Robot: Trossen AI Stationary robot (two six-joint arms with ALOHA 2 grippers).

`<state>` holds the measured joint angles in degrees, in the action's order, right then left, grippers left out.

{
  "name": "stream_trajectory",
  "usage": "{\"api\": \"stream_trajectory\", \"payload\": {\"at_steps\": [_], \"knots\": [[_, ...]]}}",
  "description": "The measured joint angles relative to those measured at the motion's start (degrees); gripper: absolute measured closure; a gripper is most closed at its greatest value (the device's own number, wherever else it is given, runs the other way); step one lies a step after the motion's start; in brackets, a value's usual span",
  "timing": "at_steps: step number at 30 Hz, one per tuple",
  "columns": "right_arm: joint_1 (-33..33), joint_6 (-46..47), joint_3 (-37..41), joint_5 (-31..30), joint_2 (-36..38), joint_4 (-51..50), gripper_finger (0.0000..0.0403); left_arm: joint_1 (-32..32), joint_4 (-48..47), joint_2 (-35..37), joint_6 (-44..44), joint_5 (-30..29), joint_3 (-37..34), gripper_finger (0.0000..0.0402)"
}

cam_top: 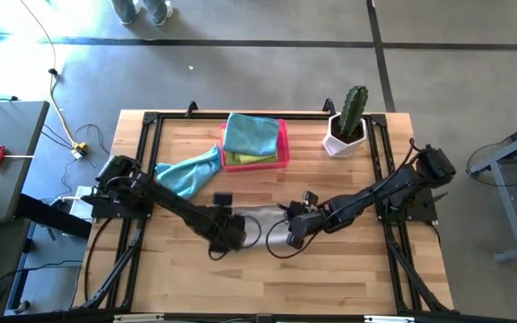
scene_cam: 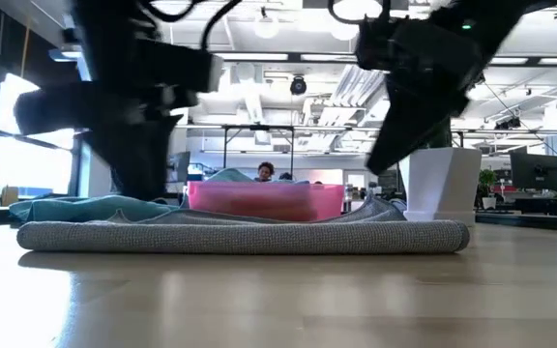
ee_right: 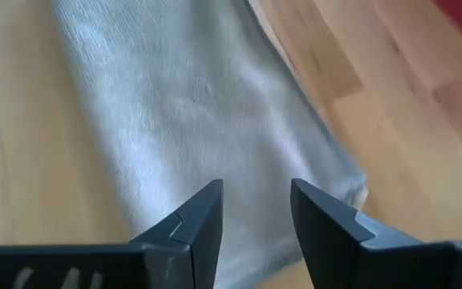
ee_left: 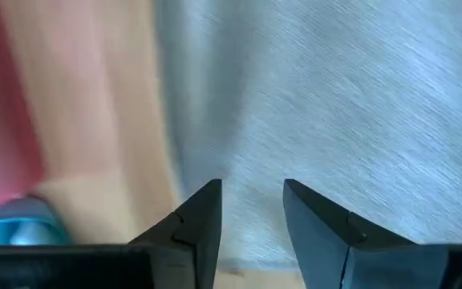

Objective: Fold microfiber towels
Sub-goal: Fold the gray microfiber cloth

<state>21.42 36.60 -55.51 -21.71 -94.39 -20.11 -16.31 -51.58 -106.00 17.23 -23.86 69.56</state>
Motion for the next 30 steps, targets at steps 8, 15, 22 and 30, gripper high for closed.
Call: {"api": "stream_trajectory", "payload": {"at_steps": [8, 15, 22, 30], "knots": [[4.2, 12.4, 0.0, 1.2, 0.0, -12.4, 0.0265, -4.8, 4.0, 0.0, 5.7, 3.6, -6.3, 0.0289], [3.4, 16.5, 0.0, 3.3, 0.4, -24.7, 0.0265, -5.1, 10.7, 0.6, 9.5, 8.3, -11.0, 0.0299], [-2.0, 11.5, 0.1, 8.5, 1.1, -26.1, 0.0265, -6.9, 20.2, 0.6, 25.4, 12.9, -12.5, 0.0311], [-7.1, 5.0, 0.1, 14.4, 1.6, -14.3, 0.0265, -10.4, 28.4, 0.2, 30.4, 14.7, -12.7, 0.0315]]}}
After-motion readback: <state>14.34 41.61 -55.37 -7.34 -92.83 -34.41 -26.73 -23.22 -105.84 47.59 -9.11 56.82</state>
